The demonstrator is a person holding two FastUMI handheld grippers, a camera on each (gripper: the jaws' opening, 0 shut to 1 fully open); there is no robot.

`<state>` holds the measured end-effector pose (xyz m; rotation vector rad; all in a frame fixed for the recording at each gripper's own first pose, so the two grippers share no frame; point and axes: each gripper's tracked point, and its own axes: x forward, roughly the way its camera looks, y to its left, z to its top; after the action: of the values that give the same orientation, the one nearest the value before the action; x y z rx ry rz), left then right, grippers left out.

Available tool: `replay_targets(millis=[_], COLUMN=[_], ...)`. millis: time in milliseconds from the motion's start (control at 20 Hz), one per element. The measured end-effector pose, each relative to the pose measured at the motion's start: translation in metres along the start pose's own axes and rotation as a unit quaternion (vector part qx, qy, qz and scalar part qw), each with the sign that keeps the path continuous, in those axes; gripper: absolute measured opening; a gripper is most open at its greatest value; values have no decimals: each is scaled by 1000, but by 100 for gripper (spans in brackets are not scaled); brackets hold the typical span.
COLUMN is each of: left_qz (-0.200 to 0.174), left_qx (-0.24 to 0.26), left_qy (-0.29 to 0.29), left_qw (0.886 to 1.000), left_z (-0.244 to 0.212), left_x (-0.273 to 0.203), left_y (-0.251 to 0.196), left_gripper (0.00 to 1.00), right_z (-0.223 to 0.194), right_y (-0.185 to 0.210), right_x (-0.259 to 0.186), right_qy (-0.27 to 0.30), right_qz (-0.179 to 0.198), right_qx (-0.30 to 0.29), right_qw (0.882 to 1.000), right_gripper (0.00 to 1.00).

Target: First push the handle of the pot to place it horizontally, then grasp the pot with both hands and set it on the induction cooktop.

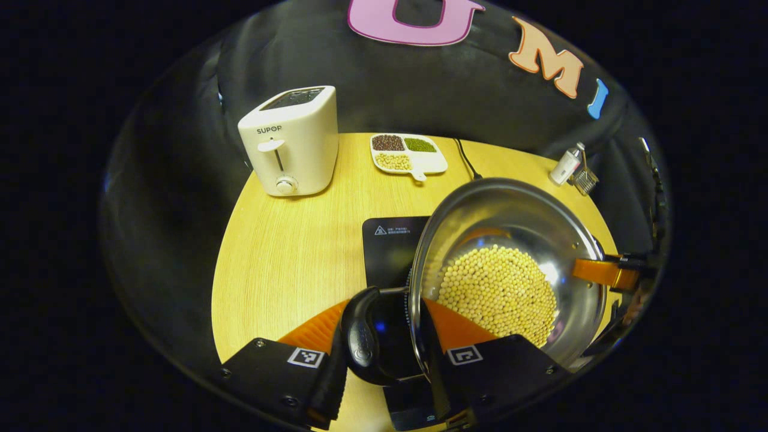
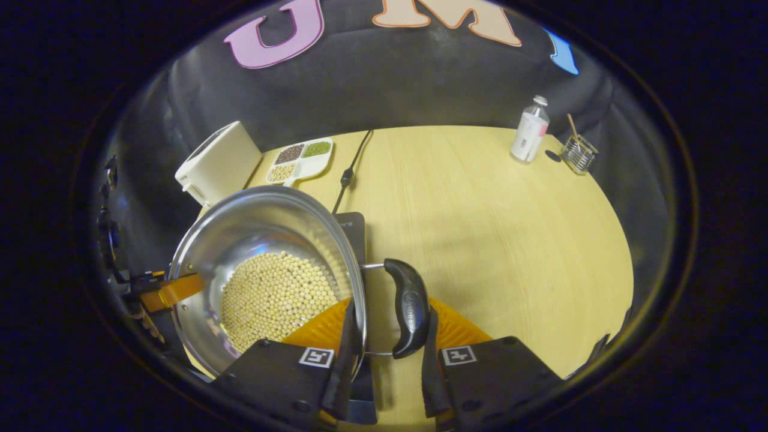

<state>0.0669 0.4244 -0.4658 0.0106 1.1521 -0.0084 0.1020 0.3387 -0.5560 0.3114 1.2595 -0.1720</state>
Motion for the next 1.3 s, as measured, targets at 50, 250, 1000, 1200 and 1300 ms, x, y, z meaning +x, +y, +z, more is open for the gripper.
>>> replay_targets(millis=[50,250,1000,1200,1300], left_qz=[-1,-5,9,47,49], left_qx=[3,8,3,18,23], left_qy=[3,-7,-6,16,4], left_qw=[1000,1000,1000,999,999], left_z=[0,4,-2,-12,-9], left_x=[0,1,5,1,-3], left_y=[2,9,10,12,10], left_gripper=[58,58,67,92,92], right_z=[0,0,1,3,7], right_y=[-1,1,0,-3,-5], right_x=[0,1,1,-2,-7], right_qy=[-3,-9,-20,-22,-33], right_qz=[-3,-9,13,13,13], right_qx=[-1,-4,-9,-6,-7], right_qw=[1000,1000,1000,1000,999], right_gripper=[51,51,53,61,69])
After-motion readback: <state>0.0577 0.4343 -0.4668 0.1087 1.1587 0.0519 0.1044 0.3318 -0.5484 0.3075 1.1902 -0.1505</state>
